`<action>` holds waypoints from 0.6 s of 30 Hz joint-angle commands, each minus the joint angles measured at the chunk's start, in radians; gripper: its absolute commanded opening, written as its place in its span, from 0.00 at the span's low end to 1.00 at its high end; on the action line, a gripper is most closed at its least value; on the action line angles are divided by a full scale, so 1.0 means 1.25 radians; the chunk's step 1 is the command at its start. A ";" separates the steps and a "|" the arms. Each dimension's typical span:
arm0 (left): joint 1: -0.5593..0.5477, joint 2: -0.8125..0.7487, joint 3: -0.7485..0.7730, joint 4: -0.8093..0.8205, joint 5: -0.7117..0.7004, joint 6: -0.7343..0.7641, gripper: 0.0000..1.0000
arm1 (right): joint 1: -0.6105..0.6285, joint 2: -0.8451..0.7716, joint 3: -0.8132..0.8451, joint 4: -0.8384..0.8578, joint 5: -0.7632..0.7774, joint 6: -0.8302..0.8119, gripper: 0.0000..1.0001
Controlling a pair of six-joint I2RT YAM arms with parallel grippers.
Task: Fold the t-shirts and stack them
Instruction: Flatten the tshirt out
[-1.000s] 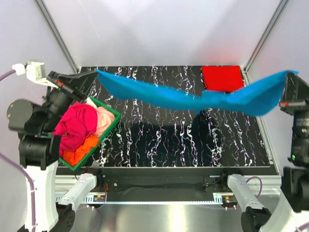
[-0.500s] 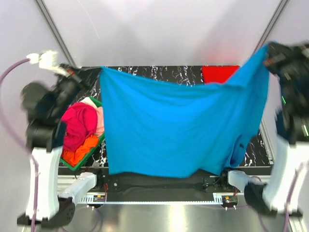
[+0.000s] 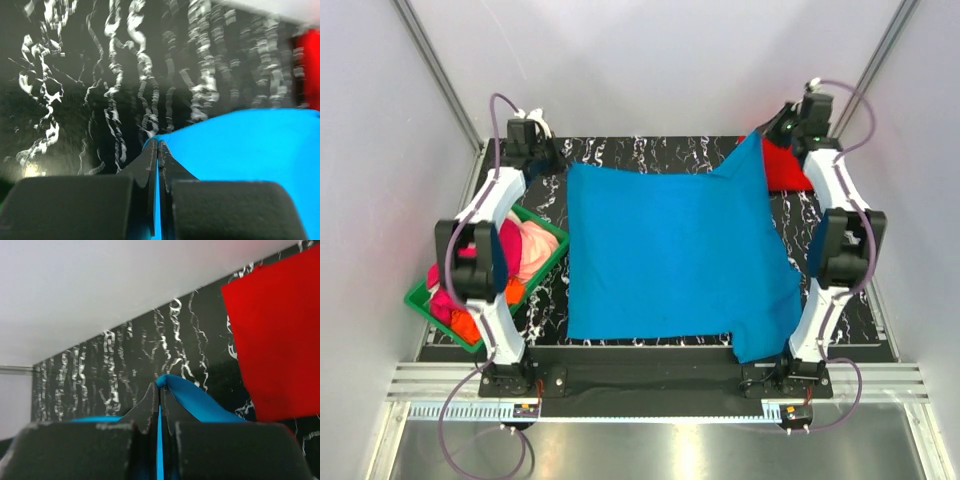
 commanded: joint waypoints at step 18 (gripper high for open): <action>0.085 0.380 0.319 0.064 0.131 -0.017 0.00 | -0.011 0.148 0.062 0.121 -0.024 0.018 0.00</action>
